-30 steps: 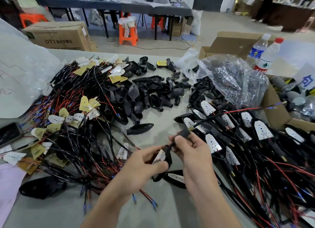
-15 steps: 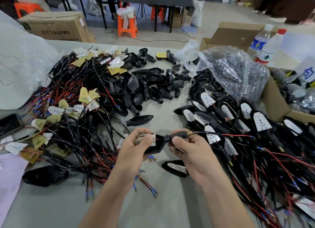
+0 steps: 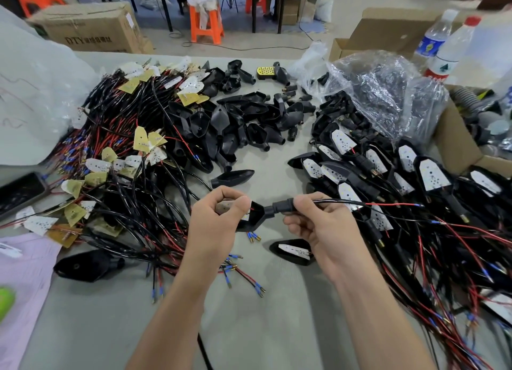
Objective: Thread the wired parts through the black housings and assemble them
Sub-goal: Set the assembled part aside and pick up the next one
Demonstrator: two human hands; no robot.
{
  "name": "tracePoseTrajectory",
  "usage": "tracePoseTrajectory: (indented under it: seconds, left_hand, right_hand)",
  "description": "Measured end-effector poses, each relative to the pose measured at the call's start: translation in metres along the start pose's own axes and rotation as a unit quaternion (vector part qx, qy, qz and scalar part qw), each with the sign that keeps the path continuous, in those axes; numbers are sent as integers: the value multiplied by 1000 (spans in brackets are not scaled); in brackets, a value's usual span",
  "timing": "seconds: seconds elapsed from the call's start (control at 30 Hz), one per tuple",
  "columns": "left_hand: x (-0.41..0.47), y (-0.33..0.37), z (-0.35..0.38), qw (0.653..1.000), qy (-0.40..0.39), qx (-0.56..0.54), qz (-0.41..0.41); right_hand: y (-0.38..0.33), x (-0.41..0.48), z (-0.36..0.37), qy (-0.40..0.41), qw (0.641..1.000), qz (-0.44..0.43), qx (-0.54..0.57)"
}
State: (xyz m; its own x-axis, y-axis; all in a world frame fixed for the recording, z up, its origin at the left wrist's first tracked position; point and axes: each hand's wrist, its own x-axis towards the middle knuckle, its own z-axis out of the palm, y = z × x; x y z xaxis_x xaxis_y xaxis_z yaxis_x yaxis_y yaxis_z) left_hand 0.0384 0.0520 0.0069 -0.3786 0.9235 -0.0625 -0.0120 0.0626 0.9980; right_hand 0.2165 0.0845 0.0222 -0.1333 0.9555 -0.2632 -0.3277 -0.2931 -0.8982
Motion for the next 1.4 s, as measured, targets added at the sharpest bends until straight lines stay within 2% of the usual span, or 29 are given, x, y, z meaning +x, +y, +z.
tracePoseTrajectory:
  seconds: [0.27, 0.4, 0.63, 0.83, 1.03, 1.4]
  left_hand:
    - [-3, 0, 2, 998, 53, 29, 23]
    - [-4, -3, 3, 996, 72, 31, 45]
    - [-3, -5, 0, 998, 41, 32, 43]
    - [-1, -6, -1, 999, 25, 38, 25]
    - [0, -12, 4, 998, 47, 39, 18]
    - [-5, -5, 5, 998, 48, 32, 33]
  right_hand:
    - [-5, -3, -3, -21, 998, 2, -53]
    - [-4, -3, -5, 16, 995, 6, -100]
    - [-2, 2, -7, 35, 991, 6, -132]
    - [-2, 4, -10, 2, 984, -3, -177]
    - [5, 2, -7, -24, 995, -10, -100]
    - [0, 2, -11, -48, 991, -16, -124]
